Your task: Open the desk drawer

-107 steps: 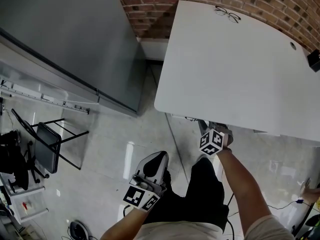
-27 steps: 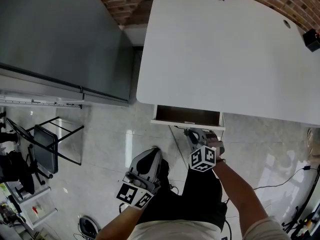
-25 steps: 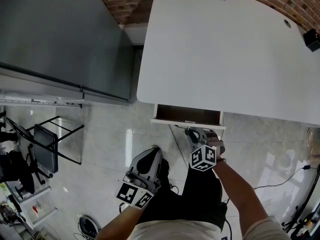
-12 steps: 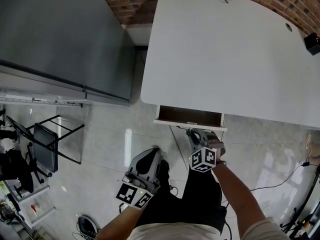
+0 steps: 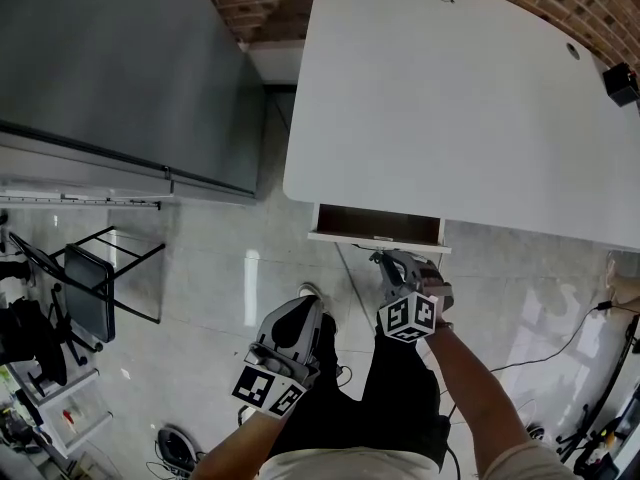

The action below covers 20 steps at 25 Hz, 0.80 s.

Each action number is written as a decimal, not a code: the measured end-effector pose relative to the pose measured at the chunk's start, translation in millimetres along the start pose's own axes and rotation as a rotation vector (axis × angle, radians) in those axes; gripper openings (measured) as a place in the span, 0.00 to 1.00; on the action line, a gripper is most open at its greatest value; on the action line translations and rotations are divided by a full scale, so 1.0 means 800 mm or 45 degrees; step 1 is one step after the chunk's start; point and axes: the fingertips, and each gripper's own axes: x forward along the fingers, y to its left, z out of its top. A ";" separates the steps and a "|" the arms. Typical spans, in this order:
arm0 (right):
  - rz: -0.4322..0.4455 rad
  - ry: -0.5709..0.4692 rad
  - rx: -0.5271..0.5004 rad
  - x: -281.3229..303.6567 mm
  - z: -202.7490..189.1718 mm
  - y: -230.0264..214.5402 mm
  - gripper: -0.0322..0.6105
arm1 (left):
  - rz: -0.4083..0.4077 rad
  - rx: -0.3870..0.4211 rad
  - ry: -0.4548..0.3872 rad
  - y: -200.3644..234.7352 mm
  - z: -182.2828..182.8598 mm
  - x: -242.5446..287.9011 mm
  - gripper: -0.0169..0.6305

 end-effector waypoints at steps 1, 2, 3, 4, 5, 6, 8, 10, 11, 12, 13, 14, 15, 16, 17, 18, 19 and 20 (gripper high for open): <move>0.000 0.008 0.010 -0.005 0.002 0.000 0.09 | -0.005 -0.001 0.004 -0.002 0.003 -0.003 0.04; 0.003 0.014 0.015 -0.012 0.004 0.001 0.09 | -0.009 -0.003 0.006 -0.003 0.006 -0.006 0.04; 0.008 0.017 0.017 -0.019 0.007 0.003 0.09 | -0.012 -0.005 0.007 -0.005 0.010 -0.009 0.04; 0.012 0.020 0.018 -0.026 0.009 0.004 0.09 | -0.014 -0.006 0.005 -0.005 0.014 -0.011 0.04; 0.015 0.024 0.023 -0.033 0.011 0.005 0.09 | -0.016 -0.006 0.003 -0.005 0.018 -0.013 0.04; 0.015 0.030 0.036 -0.040 0.012 0.005 0.09 | -0.017 -0.005 0.000 -0.004 0.023 -0.015 0.04; 0.010 0.035 0.082 -0.056 0.018 0.007 0.09 | -0.022 -0.004 -0.006 -0.005 0.030 -0.020 0.04; -0.002 0.028 0.143 -0.075 0.030 0.008 0.09 | -0.039 -0.001 -0.014 -0.011 0.039 -0.024 0.04; -0.008 0.023 0.174 -0.084 0.038 0.009 0.09 | -0.052 0.003 -0.019 -0.015 0.044 -0.025 0.04; -0.014 0.018 0.204 -0.092 0.047 0.011 0.09 | -0.069 0.007 -0.023 -0.020 0.049 -0.026 0.04; -0.017 0.011 0.231 -0.100 0.057 0.013 0.09 | -0.088 0.013 -0.024 -0.025 0.054 -0.028 0.04; -0.017 0.003 0.254 -0.108 0.069 0.018 0.09 | -0.110 0.016 -0.022 -0.031 0.058 -0.031 0.04; -0.016 -0.007 0.272 -0.116 0.082 0.022 0.09 | -0.135 0.019 -0.017 -0.037 0.062 -0.033 0.04; -0.017 -0.017 0.288 -0.124 0.095 0.027 0.09 | -0.161 0.020 -0.010 -0.044 0.065 -0.036 0.04; -0.023 -0.027 0.306 -0.133 0.107 0.030 0.09 | -0.188 0.023 -0.003 -0.052 0.068 -0.039 0.04; -0.035 -0.037 0.334 -0.144 0.119 0.031 0.09 | -0.215 0.026 0.002 -0.060 0.071 -0.042 0.04; -0.054 -0.048 0.375 -0.155 0.128 0.030 0.09 | -0.240 0.028 0.002 -0.069 0.076 -0.044 0.04; -0.077 -0.062 0.426 -0.167 0.136 0.027 0.09 | -0.263 0.032 -0.002 -0.077 0.081 -0.045 0.04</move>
